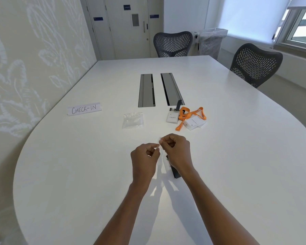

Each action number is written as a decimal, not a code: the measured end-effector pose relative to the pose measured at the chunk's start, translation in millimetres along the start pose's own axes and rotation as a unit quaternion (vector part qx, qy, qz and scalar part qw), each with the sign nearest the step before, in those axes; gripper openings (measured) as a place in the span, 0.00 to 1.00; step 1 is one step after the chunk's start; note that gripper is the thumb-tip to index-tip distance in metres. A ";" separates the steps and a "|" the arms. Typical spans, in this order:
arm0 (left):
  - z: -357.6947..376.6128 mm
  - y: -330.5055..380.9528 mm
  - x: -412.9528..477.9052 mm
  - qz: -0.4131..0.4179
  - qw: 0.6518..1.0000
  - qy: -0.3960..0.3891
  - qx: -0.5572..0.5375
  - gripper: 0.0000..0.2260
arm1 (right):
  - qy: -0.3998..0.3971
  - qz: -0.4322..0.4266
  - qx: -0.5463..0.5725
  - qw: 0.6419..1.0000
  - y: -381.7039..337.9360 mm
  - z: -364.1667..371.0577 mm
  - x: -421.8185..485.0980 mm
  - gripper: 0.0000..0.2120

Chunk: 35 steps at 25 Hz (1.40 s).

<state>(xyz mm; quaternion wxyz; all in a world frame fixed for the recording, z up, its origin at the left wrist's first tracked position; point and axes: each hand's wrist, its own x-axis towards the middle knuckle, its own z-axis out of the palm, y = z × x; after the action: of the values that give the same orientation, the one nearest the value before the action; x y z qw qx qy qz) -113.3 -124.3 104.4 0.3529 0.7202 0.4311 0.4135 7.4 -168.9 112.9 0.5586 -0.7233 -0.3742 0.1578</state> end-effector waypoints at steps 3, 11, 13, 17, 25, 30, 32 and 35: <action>-0.9 -1.7 0.7 -0.011 1.000 0.026 0.007 0.07 | -0.008 0.002 -0.028 1.000 0.4 -0.9 1.4 0.03; -0.1 1.4 4.8 -0.019 0.996 0.074 -0.036 0.03 | -0.006 0.049 -0.007 0.999 -3.6 6.9 -14.6 0.10; 1.3 1.3 5.4 -0.016 0.996 0.072 -0.047 0.03 | -0.024 0.067 0.015 0.997 -5.6 10.3 -19.0 0.09; 2.0 -1.3 6.3 -0.020 0.997 0.076 -0.020 0.05 | -0.004 0.100 0.012 0.995 1.4 10.5 -18.2 0.05; 6.6 -7.3 4.8 0.037 0.996 0.045 0.068 0.06 | -0.010 0.025 -0.039 0.999 6.5 6.1 -5.7 0.04; -8.5 -13.6 21.3 0.038 0.991 0.075 0.101 0.08 | -0.046 0.055 -0.030 0.997 22.2 -35.8 24.7 0.05; -16.0 -17.8 29.7 0.035 0.988 0.090 0.121 0.08 | -0.079 0.045 -0.118 0.989 33.5 -53.3 38.6 0.07; -22.3 -21.1 35.2 0.038 0.981 0.100 0.160 0.08 | -0.205 0.051 -0.226 0.951 44.7 -60.7 45.8 0.22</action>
<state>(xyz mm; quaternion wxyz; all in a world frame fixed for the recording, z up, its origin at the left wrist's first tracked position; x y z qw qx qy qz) -130.2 -80.8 105.5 0.1725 0.7384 0.4971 0.4218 93.7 -182.2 100.0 0.2831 -0.8005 -0.4691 0.2428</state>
